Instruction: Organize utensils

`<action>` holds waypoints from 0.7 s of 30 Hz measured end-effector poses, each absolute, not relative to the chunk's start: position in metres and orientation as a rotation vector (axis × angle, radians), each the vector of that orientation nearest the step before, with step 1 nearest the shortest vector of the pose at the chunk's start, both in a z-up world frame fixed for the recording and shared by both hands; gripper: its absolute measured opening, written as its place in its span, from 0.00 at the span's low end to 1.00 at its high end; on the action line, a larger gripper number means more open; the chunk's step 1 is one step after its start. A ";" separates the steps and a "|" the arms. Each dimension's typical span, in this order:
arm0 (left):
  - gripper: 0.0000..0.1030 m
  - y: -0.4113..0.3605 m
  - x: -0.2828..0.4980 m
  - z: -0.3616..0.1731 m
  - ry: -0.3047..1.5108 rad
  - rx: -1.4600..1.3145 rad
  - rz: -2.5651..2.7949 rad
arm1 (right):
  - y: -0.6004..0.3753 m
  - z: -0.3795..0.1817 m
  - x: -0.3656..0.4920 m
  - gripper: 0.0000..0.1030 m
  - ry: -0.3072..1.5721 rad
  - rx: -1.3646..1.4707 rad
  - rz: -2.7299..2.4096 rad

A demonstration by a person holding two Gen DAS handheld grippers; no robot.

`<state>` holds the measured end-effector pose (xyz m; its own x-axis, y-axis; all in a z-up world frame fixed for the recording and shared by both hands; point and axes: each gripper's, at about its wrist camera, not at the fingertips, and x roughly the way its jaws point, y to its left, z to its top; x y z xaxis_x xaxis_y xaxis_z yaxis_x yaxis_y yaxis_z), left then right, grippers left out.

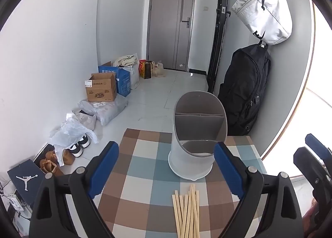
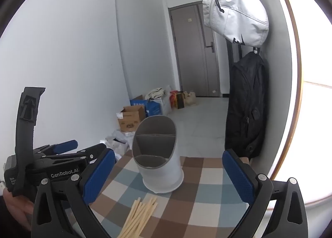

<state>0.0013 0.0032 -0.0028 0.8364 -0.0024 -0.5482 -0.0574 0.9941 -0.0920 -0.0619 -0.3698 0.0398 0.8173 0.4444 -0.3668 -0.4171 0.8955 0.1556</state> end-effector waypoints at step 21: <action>0.87 0.003 0.003 -0.006 0.595 -0.117 0.033 | -0.377 0.042 -0.058 1.00 0.414 0.108 0.444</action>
